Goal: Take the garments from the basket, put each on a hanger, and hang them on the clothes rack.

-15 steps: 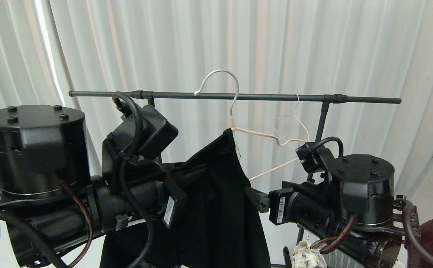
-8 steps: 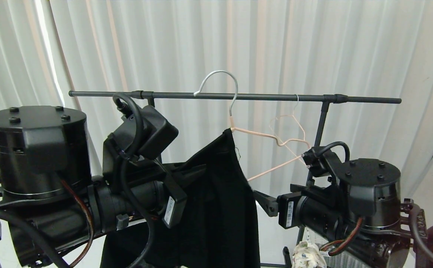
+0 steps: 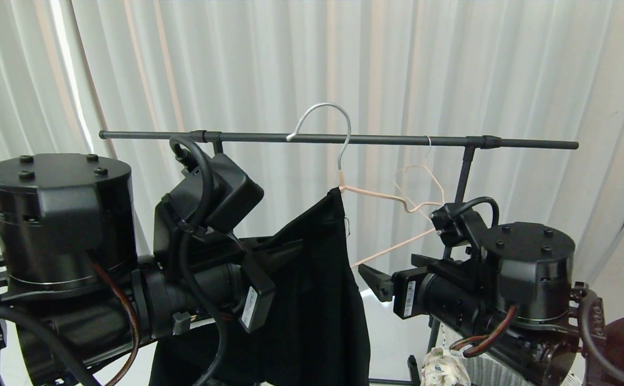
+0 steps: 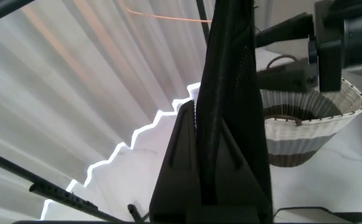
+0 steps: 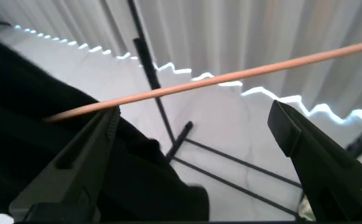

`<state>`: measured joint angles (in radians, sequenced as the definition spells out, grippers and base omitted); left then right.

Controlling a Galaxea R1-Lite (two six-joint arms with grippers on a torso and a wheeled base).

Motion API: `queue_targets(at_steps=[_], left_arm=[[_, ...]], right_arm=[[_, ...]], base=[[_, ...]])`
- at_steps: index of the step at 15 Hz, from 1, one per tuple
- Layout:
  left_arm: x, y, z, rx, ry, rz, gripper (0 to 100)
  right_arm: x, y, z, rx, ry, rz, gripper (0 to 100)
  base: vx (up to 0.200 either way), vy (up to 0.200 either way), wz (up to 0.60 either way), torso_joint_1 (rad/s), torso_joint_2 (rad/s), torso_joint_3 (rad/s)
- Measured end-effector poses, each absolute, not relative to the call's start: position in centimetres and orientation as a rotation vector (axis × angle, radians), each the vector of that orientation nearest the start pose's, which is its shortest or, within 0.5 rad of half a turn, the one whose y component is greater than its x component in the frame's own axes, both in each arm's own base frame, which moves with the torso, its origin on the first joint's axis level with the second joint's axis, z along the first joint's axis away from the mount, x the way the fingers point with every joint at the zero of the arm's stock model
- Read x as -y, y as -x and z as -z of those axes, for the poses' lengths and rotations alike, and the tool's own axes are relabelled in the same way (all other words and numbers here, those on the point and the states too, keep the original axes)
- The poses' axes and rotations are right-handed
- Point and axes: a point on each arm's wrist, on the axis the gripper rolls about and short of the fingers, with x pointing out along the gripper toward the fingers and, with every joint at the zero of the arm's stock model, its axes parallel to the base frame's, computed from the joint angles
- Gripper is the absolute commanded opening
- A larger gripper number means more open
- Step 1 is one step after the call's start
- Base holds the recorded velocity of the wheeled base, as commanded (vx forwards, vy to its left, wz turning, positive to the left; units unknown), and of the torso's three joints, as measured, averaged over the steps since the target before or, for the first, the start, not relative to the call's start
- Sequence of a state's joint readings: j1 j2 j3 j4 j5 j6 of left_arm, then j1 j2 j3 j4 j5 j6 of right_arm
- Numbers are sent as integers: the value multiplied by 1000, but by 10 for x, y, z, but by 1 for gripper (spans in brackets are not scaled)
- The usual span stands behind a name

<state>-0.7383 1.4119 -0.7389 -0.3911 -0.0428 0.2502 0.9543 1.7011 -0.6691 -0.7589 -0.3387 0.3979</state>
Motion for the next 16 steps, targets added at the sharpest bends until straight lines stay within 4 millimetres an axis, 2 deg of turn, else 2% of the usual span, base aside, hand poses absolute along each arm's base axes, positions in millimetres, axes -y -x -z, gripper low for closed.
queue_targets(at_steps=[3,5,8,12,16], left_arm=[[161,-172,-217,-175,-336,819,0],[162,-173,-219,-169,-335,819,0],[163,-172,-222,-155,-337,826,0],[165,-172,-230,-92,-328,828,0],[165,-167,-234,-47,-377,847,0]], right_arm=[[-249,-156,-153,-353,-199,-633,100],[-254,-143,-150,-368,-182,-679,100],[-259,-133,-149,-378,-172,-718,100],[-263,-133,-141,-399,-156,-716,100],[-255,-149,-131,-423,-143,-647,100]], base=[[0,0,0,0,0,0],[0,0,0,0,0,0],[0,0,0,0,0,0],[0,0,0,0,0,0],[0,0,0,0,0,0]])
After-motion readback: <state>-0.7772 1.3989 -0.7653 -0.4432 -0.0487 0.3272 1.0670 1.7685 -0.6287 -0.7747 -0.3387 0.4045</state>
